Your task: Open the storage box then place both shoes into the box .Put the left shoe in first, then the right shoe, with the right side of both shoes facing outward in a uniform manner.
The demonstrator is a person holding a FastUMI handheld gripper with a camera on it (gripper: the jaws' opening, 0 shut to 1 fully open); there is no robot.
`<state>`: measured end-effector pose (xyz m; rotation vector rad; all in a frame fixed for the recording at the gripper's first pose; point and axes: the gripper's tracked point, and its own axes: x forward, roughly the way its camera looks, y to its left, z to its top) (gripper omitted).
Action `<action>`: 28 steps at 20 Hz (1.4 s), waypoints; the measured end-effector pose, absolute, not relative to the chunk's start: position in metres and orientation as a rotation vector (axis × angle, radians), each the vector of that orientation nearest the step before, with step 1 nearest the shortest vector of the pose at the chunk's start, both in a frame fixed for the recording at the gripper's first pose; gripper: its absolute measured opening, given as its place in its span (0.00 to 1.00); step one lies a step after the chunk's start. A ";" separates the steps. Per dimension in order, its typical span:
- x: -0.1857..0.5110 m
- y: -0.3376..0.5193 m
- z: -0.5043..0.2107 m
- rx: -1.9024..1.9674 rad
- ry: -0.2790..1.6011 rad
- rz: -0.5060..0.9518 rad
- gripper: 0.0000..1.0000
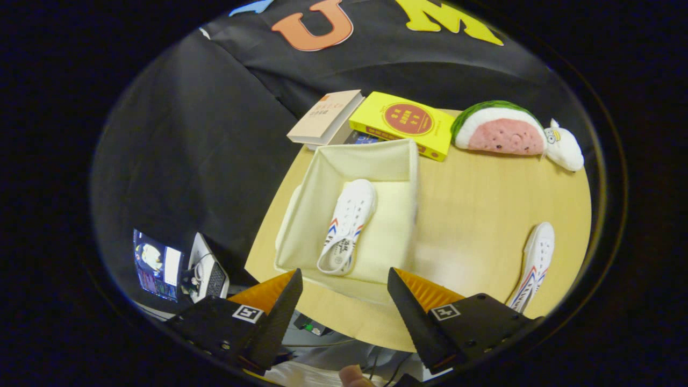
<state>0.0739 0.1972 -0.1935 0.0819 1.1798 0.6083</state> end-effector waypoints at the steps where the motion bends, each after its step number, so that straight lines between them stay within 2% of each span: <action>1: 0.078 0.177 -0.195 0.083 1.171 0.592 0.97; 16: 0.129 -0.109 -0.296 -0.007 1.269 0.210 0.96; 23: 0.126 -0.170 -0.349 -0.130 1.338 0.145 0.96; 28: 0.135 -0.159 -0.377 -0.096 1.383 0.130 0.91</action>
